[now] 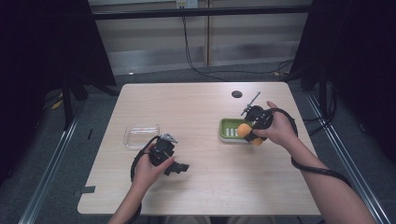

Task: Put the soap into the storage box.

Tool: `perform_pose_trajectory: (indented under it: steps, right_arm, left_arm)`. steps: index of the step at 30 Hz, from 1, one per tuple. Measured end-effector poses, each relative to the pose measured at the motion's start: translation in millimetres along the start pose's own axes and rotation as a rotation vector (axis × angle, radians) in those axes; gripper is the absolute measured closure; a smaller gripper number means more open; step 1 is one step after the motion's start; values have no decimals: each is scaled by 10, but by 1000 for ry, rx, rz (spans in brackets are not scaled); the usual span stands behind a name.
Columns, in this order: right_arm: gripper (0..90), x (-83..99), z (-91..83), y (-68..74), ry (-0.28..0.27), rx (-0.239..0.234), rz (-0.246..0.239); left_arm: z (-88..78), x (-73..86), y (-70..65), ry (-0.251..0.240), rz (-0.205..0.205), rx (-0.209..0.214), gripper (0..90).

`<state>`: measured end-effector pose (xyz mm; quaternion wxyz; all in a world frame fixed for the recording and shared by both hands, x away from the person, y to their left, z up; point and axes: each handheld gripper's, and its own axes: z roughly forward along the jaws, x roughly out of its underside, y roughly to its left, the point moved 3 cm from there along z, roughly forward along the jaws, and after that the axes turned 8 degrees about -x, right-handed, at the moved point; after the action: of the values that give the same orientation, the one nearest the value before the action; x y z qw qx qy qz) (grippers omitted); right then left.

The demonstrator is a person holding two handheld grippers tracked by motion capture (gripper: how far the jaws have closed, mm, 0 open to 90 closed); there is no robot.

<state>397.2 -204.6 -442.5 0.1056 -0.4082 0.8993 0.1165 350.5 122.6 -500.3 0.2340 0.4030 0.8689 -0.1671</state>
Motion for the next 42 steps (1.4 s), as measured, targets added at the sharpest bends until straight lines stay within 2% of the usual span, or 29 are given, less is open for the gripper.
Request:
perform_pose_trajectory:
  steps: [10,15,22,30,33,40,42]
  right_arm:
    - [510,-64,19,-46,4,-4,-17]
    - [511,-105,28,-63,9,-3,-27]
    - [511,-156,36,-96,13,2,-79]
    - [511,-189,63,-116,23,6,-70]
    - [511,-201,68,-128,30,6,-78]
    - [511,-230,76,-154,8,2,-85]
    - [511,-237,81,-164,21,4,-95]
  left_arm:
    - [9,4,-1,-3,-3,5,67]
    - [16,4,-1,2,9,5,66]
    - [18,10,1,2,1,3,66]
    - [23,10,0,4,9,7,66]
    - [30,8,-8,2,4,5,66]
    - [36,10,-7,1,8,4,66]
    - [29,10,-2,9,12,7,66]
